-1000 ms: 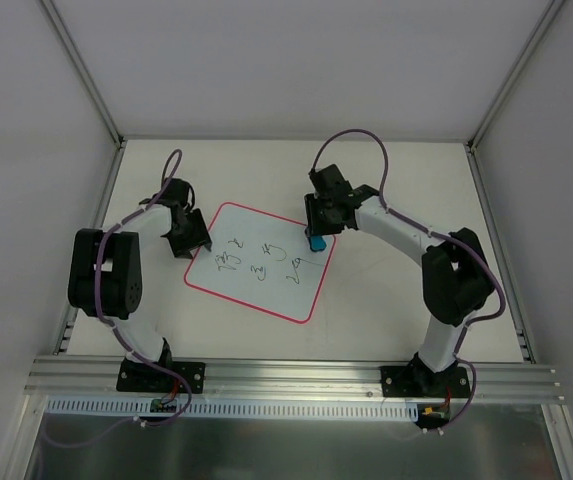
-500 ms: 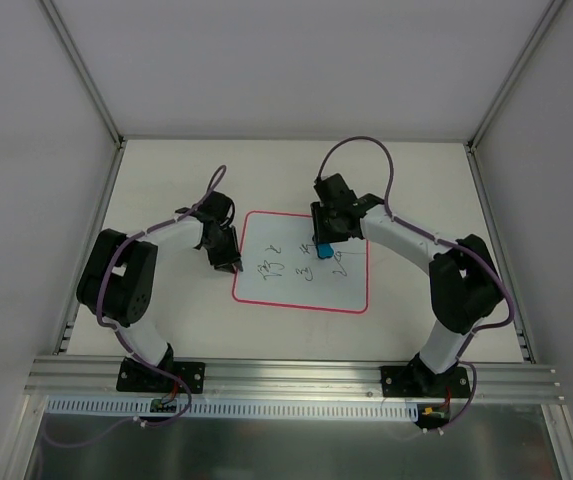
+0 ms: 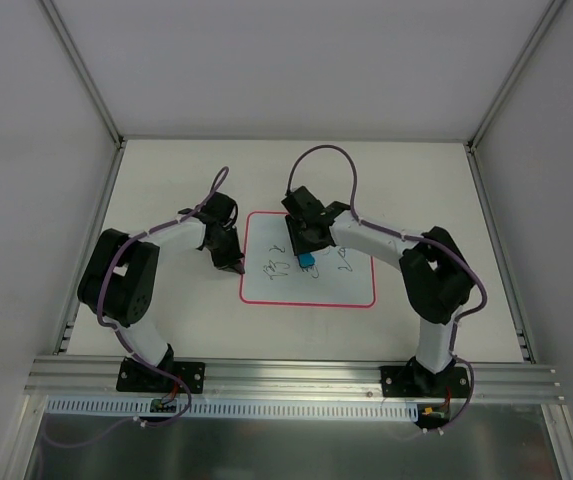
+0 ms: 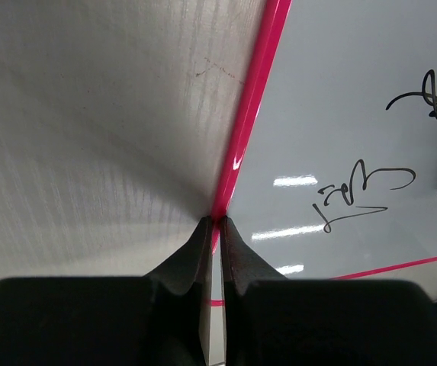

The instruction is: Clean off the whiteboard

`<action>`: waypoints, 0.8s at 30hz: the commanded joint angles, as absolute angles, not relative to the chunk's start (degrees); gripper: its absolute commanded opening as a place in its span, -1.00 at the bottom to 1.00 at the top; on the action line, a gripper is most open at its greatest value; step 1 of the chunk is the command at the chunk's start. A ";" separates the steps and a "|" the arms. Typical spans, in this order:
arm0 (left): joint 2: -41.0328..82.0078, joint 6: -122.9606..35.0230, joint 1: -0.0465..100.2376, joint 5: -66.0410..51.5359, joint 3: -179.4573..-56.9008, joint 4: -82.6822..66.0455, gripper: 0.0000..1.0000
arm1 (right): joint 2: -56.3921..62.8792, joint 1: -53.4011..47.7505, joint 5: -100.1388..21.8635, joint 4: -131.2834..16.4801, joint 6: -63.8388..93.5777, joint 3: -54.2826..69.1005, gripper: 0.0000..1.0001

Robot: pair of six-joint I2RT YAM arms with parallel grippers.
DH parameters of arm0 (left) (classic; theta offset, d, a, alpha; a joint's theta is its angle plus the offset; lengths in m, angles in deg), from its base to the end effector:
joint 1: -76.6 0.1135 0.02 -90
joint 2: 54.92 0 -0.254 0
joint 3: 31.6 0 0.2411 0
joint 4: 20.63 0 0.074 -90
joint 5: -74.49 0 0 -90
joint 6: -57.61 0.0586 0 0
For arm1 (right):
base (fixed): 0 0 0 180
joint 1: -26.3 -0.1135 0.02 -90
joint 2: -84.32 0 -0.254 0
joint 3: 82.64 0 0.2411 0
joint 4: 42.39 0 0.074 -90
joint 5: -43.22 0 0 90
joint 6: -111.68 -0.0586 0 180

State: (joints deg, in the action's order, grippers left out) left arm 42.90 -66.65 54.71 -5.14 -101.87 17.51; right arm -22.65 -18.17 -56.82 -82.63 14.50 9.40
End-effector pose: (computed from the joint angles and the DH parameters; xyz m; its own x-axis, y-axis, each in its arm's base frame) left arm 0.2953 -0.1300 0.1337 -0.9441 -0.2175 -0.2479 -0.1161 0.9228 -0.3673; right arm 0.2943 0.2745 0.1862 -0.6585 -0.4740 -0.5846 -0.5407 0.8383 -0.0706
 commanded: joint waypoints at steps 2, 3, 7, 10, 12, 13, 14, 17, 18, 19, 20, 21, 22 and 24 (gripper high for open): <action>46.42 -68.42 53.39 -8.04 -99.36 18.04 -1.00 | -27.81 -19.14 -59.35 -81.94 11.76 15.17 -1.00; 46.42 -68.42 53.30 -7.96 -99.45 18.04 -1.00 | -28.61 -19.57 -59.43 -82.03 11.49 15.88 -0.99; 46.42 -68.51 53.22 -8.04 -99.18 17.96 -1.00 | -32.74 -20.37 -59.17 -82.12 10.70 19.04 -0.99; 46.42 -68.69 53.13 -8.04 -99.09 17.96 -1.00 | -35.90 -21.33 -57.85 -82.64 9.38 22.12 -0.99; 46.59 -68.69 53.04 -8.13 -99.01 17.96 -1.00 | -37.48 -22.56 -57.42 -84.40 9.03 24.23 -1.00; 46.60 -68.77 52.95 -8.22 -98.92 17.96 -1.00 | -38.97 -23.00 -57.33 -84.84 8.68 26.06 -0.99; 46.60 -68.86 53.04 -8.22 -98.92 17.96 -1.00 | -39.60 -23.35 -57.15 -85.63 8.50 26.86 -0.99; 46.60 -69.04 52.95 -8.48 -98.83 17.87 -1.00 | -41.18 -23.88 -55.75 -86.51 6.13 28.54 -0.99; 46.42 -69.13 52.95 -8.66 -98.83 17.95 -1.00 | -41.27 -23.80 -56.35 -86.43 5.78 28.46 -0.99; 46.33 -69.21 52.95 -8.66 -98.83 17.96 -1.00 | -41.27 -23.80 -56.97 -86.51 5.69 28.54 -0.99; 46.24 -69.22 52.95 -9.01 -98.66 17.96 -1.00 | -41.27 -23.62 -57.67 -87.21 5.60 28.80 -0.99; 46.16 -69.30 52.95 -9.10 -98.66 17.96 -1.00 | -41.18 -23.01 -59.16 -87.83 5.60 28.89 -1.00; 46.24 -69.30 52.95 -9.10 -98.48 17.96 -1.00 | -40.92 -22.57 -59.78 -88.18 5.34 28.81 -0.99; 46.24 -69.48 52.95 -9.01 -98.57 17.96 -1.00 | -39.61 -20.56 -60.57 -88.27 4.37 26.79 -0.99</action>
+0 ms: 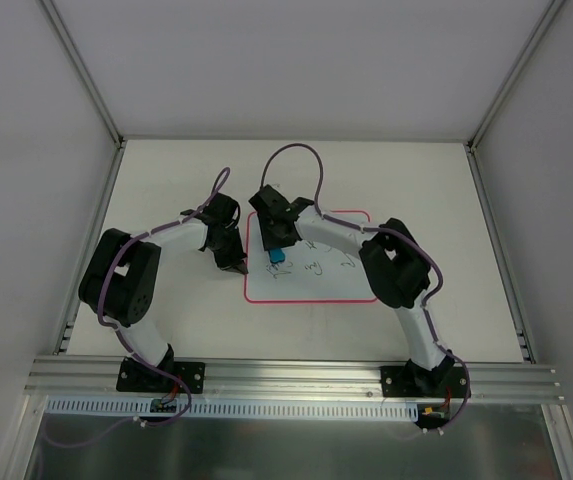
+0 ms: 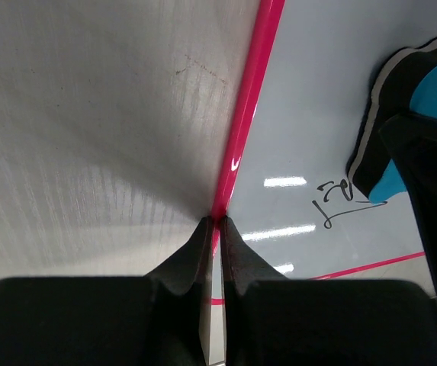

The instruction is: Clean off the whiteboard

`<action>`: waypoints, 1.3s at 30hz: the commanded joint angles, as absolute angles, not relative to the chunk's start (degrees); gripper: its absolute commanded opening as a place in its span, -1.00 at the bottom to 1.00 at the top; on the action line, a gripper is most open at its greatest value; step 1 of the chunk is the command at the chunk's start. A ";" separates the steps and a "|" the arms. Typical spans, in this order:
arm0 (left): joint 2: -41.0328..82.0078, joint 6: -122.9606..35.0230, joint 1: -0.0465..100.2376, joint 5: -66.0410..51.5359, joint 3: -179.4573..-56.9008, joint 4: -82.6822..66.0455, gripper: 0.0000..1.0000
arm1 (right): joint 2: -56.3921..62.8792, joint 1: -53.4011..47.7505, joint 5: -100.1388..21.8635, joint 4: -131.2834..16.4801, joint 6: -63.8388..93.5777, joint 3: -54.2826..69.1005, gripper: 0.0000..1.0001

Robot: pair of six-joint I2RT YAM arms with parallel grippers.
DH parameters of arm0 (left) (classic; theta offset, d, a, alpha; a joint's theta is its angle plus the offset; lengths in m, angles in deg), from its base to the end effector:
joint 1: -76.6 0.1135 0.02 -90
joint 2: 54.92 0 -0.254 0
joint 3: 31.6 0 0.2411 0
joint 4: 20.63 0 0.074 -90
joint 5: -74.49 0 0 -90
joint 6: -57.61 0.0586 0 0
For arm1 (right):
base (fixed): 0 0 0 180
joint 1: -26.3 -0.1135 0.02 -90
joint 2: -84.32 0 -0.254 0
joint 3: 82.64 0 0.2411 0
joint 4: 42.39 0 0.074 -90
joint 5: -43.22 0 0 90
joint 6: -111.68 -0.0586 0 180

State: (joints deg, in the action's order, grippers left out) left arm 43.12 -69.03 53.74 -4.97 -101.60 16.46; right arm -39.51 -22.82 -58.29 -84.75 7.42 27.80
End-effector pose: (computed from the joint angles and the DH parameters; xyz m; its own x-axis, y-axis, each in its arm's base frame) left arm 0.2941 -0.1356 0.1323 -0.9410 -0.2400 -0.2384 -0.1356 0.9133 -0.3841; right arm 0.3164 0.3476 0.1600 -0.6887 -0.4268 -0.5861 -0.5136 0.8578 -0.0212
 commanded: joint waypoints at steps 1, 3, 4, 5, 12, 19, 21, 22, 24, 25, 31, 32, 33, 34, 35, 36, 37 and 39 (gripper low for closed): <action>46.24 -69.57 52.95 -8.92 -98.48 18.04 -1.00 | -39.08 -19.76 -60.84 -88.27 4.11 25.91 -0.99; 46.16 -69.65 52.95 -9.18 -98.39 18.04 -1.00 | -37.15 -17.40 -62.41 -88.27 3.93 22.94 -0.99; 46.07 -69.65 52.95 -9.19 -98.39 17.96 -1.00 | -36.53 -16.68 -62.86 -88.36 3.84 21.96 -0.99; 45.98 -69.65 53.04 -9.19 -98.39 18.04 -1.00 | -35.92 -15.98 -63.12 -88.27 3.93 21.08 -0.99; 45.98 -69.65 52.95 -9.10 -98.48 17.96 -1.00 | -36.08 -16.76 -61.38 -88.10 3.58 19.84 -0.99; 45.98 -69.92 52.95 -9.10 -98.83 17.96 -1.00 | -40.74 -21.51 -58.12 -88.27 4.46 26.87 -0.99; 46.24 -70.01 52.95 -8.83 -99.27 17.87 -1.00 | -42.40 -22.39 -56.81 -88.27 3.76 28.79 -0.99; 46.33 -70.01 52.95 -8.83 -99.45 17.95 -1.00 | -42.94 -22.91 -56.54 -88.27 3.58 29.24 -0.99; 46.51 -70.09 52.95 -8.92 -99.89 17.96 -1.00 | -44.08 -23.53 -56.36 -88.36 3.14 30.29 -0.99; 46.51 -70.09 52.95 -8.83 -100.06 17.96 -1.00 | -44.26 -23.71 -56.36 -88.36 2.88 30.47 -0.99; 47.12 -70.88 52.95 -9.10 -101.20 18.04 -1.00 | -41.80 -24.32 -57.23 -88.97 2.26 26.97 -1.00; 47.30 -71.15 52.95 -9.01 -101.47 17.96 -1.00 | -41.02 -24.67 -57.50 -89.06 2.52 25.83 -0.99; 47.47 -71.15 53.04 -8.75 -101.64 17.96 -1.00 | -40.22 -25.37 -57.50 -89.06 2.61 24.69 -0.99; 47.65 -71.24 52.95 -8.66 -101.82 17.96 -1.00 | -39.61 -25.73 -57.41 -88.89 2.61 23.54 -0.99; 47.74 -71.50 53.04 -8.48 -101.99 17.96 -1.00 | -38.21 -26.16 -57.41 -88.97 2.79 21.44 -1.00; 47.82 -71.59 53.04 -8.48 -102.08 17.96 -1.00 | -37.67 -26.60 -56.89 -88.89 2.79 20.38 -0.99; 47.91 -71.76 52.95 -8.48 -102.17 17.96 -1.00 | -37.06 -27.48 -56.45 -88.89 2.87 19.50 -0.99; 48.00 -71.94 53.04 -8.48 -102.44 17.96 -1.00 | -35.48 -28.88 -56.01 -88.80 2.70 16.95 -0.99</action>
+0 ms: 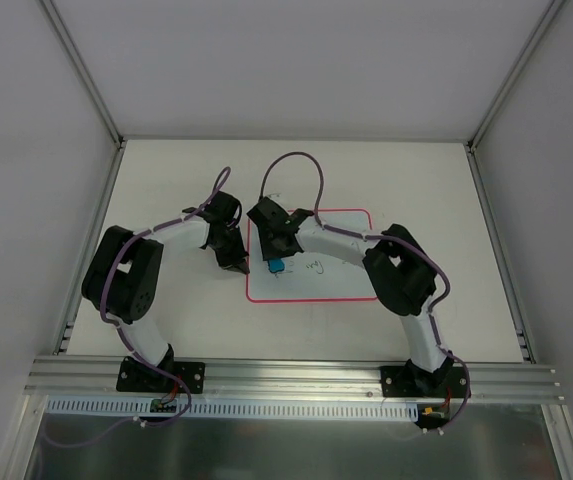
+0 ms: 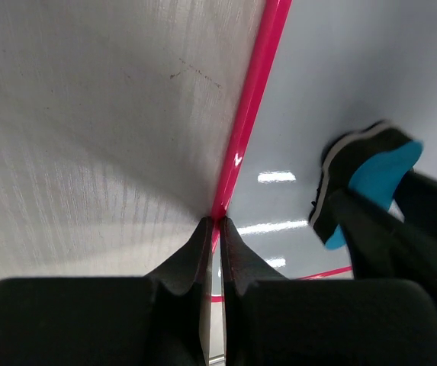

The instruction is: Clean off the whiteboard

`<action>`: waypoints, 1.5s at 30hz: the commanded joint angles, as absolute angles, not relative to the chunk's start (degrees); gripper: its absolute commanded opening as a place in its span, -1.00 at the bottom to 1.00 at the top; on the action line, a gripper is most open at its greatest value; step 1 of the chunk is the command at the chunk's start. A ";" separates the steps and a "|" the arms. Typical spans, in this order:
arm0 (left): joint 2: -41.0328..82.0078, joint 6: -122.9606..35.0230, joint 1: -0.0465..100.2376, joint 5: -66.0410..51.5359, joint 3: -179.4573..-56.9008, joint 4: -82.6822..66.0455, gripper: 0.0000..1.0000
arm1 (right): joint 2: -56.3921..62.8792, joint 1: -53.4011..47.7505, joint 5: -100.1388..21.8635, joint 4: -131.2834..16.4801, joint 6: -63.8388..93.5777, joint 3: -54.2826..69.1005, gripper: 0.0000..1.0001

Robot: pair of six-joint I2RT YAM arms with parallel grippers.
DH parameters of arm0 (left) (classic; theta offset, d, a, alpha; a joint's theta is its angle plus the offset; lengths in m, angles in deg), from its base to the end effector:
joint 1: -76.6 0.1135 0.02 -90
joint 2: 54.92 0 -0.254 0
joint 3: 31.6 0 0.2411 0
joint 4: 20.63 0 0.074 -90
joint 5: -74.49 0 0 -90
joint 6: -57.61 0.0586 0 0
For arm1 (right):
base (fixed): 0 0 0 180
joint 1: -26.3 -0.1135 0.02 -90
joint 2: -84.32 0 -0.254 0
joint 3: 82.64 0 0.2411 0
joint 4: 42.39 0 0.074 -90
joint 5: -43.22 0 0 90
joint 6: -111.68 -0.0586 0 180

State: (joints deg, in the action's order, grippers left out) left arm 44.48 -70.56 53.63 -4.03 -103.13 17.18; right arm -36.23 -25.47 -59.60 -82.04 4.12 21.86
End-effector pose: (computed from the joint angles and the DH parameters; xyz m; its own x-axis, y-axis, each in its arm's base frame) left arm 0.2981 -0.1390 0.1316 -0.9426 -0.2583 -0.2117 -0.1585 0.9040 -0.3971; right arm 0.2916 0.3491 0.1572 -0.6951 -0.4070 -0.5926 -0.5023 0.8647 -0.0047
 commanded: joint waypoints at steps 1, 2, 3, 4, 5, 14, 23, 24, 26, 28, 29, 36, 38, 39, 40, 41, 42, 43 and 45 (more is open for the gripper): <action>48.00 -72.11 52.95 -8.48 -102.44 17.96 -1.00 | -34.86 -29.42 -56.09 -88.80 2.61 16.07 -0.99; 48.00 -72.20 52.95 -8.40 -102.70 17.96 -1.00 | -34.42 -29.86 -56.18 -88.80 2.52 15.37 -0.99; 48.00 -72.20 52.95 -8.48 -102.61 17.96 -1.00 | -33.55 -30.21 -56.27 -88.89 2.18 14.14 -1.00; 48.00 -72.29 53.04 -8.48 -102.61 17.96 -1.00 | -33.10 -30.91 -56.36 -88.80 2.00 13.69 -0.99; 48.00 -72.38 53.04 -8.48 -102.79 17.96 -1.00 | -32.84 -31.09 -56.53 -88.80 1.74 13.34 -0.99; 47.91 -72.03 53.13 -8.83 -102.35 17.96 -1.00 | -30.47 -27.14 -63.12 -88.80 0.06 9.57 -0.99; 48.09 -71.33 53.04 -8.75 -101.38 18.04 -1.00 | -24.22 -16.59 -66.20 -85.64 0.59 -1.86 -0.99; 48.18 -71.24 53.04 -8.75 -101.47 17.96 -1.00 | -24.13 -16.42 -66.12 -85.46 1.37 -1.78 -0.99; 48.09 -71.24 53.13 -8.57 -101.38 18.04 -1.00 | -24.66 -16.59 -65.15 -85.46 2.26 -0.64 -0.99; 48.09 -71.24 53.04 -8.13 -101.38 18.04 -1.00 | -26.41 -17.64 -63.75 -85.28 2.79 2.16 -0.99; 48.00 -71.32 53.04 -8.13 -101.38 18.04 -1.00 | -27.11 -18.08 -63.48 -85.46 2.79 3.31 -0.99; 47.65 -71.50 53.04 -7.60 -101.38 17.87 -1.00 | -35.81 -23.88 -57.77 -85.55 0.42 15.17 -0.99; 47.74 -71.59 53.04 -7.60 -101.38 17.87 -1.00 | -38.44 -25.29 -56.54 -85.55 -0.11 18.33 -0.99; 47.82 -71.59 53.13 -7.60 -101.38 17.95 -1.00 | -39.24 -25.73 -56.27 -85.55 -0.03 19.22 -0.99; 47.74 -71.50 53.04 -7.60 -101.38 17.87 -1.00 | -39.95 -26.34 -55.49 -85.55 -0.11 20.01 -1.00; 47.74 -71.67 53.04 -7.52 -101.38 17.87 -1.00 | -40.65 -26.69 -55.22 -85.63 -0.03 20.71 -0.99; 47.74 -71.68 53.04 -7.60 -101.47 17.87 -1.00 | -41.70 -26.87 -55.13 -85.63 -0.29 21.59 -0.99; 47.74 -71.76 53.04 -7.52 -101.56 17.87 -1.00 | -42.15 -27.05 -54.69 -85.63 -0.38 21.86 -0.99; 47.74 -71.76 53.04 -7.52 -101.73 17.95 -1.00 | -42.33 -27.14 -54.51 -85.63 -0.73 21.78 -1.00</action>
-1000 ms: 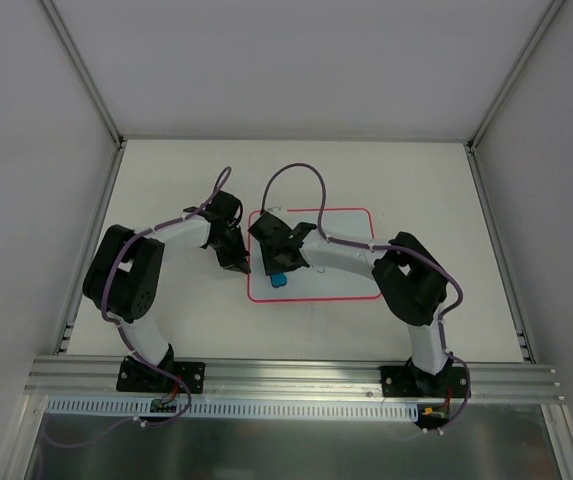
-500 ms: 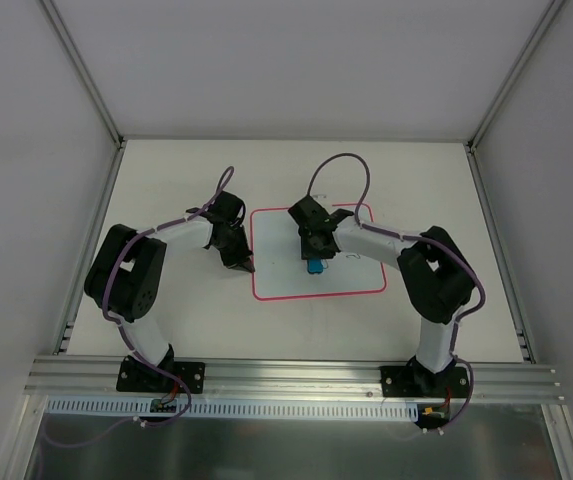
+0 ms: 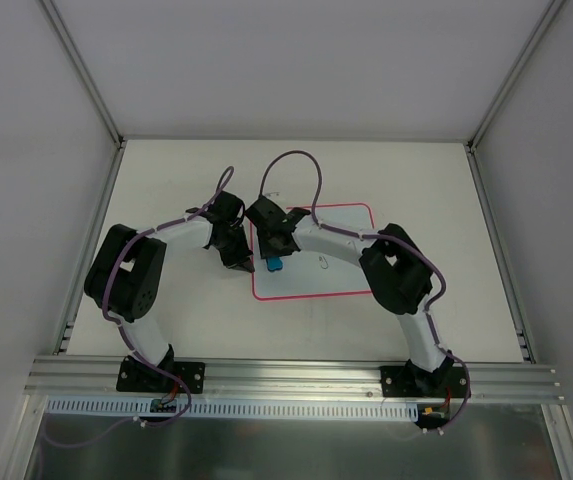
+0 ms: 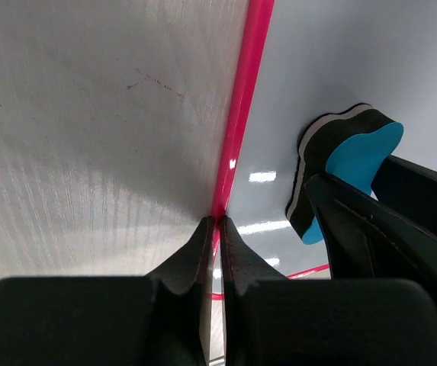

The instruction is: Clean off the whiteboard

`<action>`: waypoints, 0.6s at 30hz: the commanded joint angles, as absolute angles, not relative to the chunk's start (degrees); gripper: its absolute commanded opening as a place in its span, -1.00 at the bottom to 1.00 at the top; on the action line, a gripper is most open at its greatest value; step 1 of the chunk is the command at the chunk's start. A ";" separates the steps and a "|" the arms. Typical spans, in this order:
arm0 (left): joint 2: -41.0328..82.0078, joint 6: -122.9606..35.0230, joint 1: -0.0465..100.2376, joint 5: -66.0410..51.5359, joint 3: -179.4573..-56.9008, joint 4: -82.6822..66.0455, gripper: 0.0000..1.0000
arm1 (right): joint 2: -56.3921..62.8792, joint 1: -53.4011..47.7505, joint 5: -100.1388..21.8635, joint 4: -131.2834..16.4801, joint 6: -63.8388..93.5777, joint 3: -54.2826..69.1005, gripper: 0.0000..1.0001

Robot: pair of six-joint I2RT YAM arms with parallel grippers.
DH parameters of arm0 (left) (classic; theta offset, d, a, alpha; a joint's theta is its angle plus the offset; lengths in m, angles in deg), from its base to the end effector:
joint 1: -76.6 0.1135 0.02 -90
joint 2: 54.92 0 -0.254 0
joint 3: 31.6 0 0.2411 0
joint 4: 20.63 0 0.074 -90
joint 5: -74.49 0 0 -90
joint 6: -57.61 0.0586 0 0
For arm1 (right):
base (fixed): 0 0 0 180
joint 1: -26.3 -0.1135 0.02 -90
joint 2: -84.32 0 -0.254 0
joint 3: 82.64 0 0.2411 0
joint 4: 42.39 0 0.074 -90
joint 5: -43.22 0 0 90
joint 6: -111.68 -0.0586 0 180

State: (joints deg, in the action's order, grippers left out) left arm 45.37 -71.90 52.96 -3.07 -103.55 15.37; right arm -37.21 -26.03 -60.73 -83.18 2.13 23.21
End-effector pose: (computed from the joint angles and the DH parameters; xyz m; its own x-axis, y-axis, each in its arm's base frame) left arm 0.3013 -0.1457 0.1307 -0.9406 -0.2665 -0.2106 -0.1573 0.8913 -0.4253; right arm 0.2906 0.3533 0.1557 -0.7099 -0.3881 -0.5878 -0.4768 0.8790 -0.0045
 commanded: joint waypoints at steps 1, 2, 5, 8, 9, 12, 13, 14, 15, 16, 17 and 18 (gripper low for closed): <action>47.74 -71.76 53.04 -7.52 -101.73 17.96 -1.00 | -42.33 -27.22 -54.69 -85.63 -0.73 21.60 -0.99; 47.74 -71.76 53.13 -7.60 -101.82 17.96 -1.00 | -42.15 -27.31 -54.78 -85.63 -0.73 21.25 -0.99; 47.83 -71.68 53.13 -7.87 -101.91 17.95 -1.00 | -40.84 -27.40 -55.21 -86.25 -0.38 19.32 -0.99; 47.65 -71.76 53.57 -7.96 -101.73 18.04 -1.00 | -38.29 -27.49 -55.65 -87.30 0.41 15.55 -0.99; 47.56 -71.68 53.74 -8.04 -101.47 17.96 -1.00 | -37.33 -27.49 -56.00 -87.30 0.59 14.14 -0.99; 47.30 -71.41 54.53 -8.22 -101.03 17.96 -1.00 | -32.58 -27.58 -57.41 -87.30 1.12 8.25 -1.00; 47.30 -71.41 54.62 -8.13 -101.03 17.96 -1.00 | -31.61 -27.49 -58.28 -87.30 1.38 7.20 -0.99; 47.30 -71.33 54.62 -8.04 -100.94 17.87 -1.00 | -29.78 -27.57 -58.81 -87.30 1.56 6.23 -0.99; 47.21 -71.24 54.71 -8.04 -100.94 17.95 -1.00 | -28.97 -27.49 -59.43 -87.30 1.64 4.65 -0.99; 47.21 -71.24 54.71 -8.04 -100.94 17.96 -1.00 | -28.18 -26.97 -60.57 -87.30 1.73 3.94 -0.99; 47.21 -71.15 54.80 -8.13 -100.85 17.96 -1.00 | -27.48 -26.53 -61.10 -87.30 1.73 3.24 -0.99; 47.21 -71.06 54.80 -7.96 -100.85 17.96 -1.00 | -26.34 -25.82 -61.71 -87.30 1.56 1.92 -0.99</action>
